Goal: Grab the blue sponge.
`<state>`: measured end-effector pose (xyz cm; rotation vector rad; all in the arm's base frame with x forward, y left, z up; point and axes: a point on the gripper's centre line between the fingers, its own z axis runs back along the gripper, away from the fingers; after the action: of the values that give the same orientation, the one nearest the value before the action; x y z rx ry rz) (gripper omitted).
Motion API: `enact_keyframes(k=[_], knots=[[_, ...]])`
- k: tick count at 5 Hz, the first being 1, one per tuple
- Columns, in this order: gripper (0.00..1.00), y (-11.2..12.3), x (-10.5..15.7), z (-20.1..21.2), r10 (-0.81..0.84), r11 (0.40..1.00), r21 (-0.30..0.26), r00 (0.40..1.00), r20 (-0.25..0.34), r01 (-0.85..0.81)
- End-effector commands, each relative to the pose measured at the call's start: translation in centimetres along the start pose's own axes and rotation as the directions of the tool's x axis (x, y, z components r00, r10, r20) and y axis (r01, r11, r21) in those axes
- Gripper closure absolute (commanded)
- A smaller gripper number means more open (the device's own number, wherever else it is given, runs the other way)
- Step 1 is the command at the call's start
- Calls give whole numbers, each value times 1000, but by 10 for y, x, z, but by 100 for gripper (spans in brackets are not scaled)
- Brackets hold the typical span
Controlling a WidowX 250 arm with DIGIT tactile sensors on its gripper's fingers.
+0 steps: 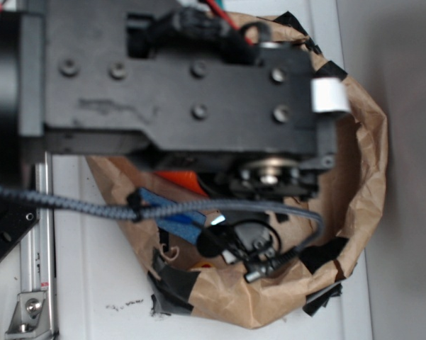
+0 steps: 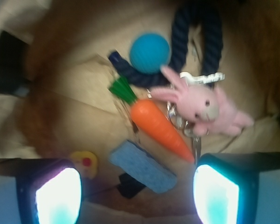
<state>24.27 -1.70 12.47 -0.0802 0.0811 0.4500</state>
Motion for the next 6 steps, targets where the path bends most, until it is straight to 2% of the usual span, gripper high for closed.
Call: enact_keyframes(k=[1, 2, 3, 4, 5, 6], knots=[[0, 25, 0, -37, -269, 963, 38, 963, 34, 268], [0, 15, 2, -51, -322, 946, 38, 947, 9, 322], [0, -9, 0, -73, -342, 939, 27, 939, -47, 343], [0, -34, -21, -81, -431, 902, 9, 900, -71, 432], [0, -39, -45, -87, -484, 873, 24, 872, -74, 487], [0, -35, -56, -100, -537, 835, 73, 836, -111, 546]])
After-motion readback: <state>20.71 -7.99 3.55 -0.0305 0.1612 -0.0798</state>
